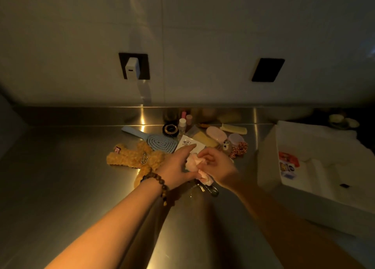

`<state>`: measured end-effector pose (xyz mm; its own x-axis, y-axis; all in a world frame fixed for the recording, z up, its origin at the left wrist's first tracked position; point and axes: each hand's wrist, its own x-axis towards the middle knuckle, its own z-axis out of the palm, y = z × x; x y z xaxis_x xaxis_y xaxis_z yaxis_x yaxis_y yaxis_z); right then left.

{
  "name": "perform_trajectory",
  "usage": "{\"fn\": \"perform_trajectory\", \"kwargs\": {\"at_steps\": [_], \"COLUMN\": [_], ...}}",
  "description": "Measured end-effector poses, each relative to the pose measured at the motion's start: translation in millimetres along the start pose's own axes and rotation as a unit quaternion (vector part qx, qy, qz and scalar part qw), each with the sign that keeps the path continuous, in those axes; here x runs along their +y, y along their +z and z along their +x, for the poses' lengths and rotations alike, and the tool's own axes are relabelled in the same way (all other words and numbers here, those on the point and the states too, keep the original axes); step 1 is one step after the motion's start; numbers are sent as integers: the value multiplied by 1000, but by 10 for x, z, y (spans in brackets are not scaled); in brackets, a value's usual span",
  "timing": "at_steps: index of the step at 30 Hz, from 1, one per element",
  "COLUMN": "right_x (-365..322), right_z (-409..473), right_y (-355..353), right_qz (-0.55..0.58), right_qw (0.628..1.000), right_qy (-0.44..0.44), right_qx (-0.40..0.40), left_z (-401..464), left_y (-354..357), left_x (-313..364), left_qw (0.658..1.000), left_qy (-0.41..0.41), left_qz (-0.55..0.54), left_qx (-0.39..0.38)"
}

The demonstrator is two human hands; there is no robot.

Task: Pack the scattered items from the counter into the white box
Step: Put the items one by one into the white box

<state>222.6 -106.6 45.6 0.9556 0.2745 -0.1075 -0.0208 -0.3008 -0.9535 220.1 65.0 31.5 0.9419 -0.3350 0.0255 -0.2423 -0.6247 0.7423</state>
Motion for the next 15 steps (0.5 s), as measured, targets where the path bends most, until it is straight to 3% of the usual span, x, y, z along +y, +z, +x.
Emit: {"fn": "perform_trajectory", "kwargs": {"at_steps": [4, 6, 8, 10, 12, 15], "right_x": [142, 265, 412, 554, 672, 805], "right_z": [99, 190, 352, 525, 626, 697], "right_y": [-120, -229, -382, -529, -569, -512], "right_qz": [12, -1, -83, -245, -349, -374], "right_qw": [1000, 998, 983, 937, 901, 897], "right_qy": [-5, -14, 27, 111, 162, 146], "right_qx": [8, 55, 164, 222, 201, 185], "left_z": [110, 146, 181, 201, 215, 218], "left_y": [-5, -28, -55, -81, -110, -167], "left_x": [-19, -53, -100, -132, -156, -184], "left_qw": [1000, 999, 998, 997, 997, 997], "left_qy": [0, -19, -38, -47, -50, -44], "left_qz": [-13, -2, 14, 24, 25, 26], "left_qx": [20, 38, 53, 57, 56, 59]}}
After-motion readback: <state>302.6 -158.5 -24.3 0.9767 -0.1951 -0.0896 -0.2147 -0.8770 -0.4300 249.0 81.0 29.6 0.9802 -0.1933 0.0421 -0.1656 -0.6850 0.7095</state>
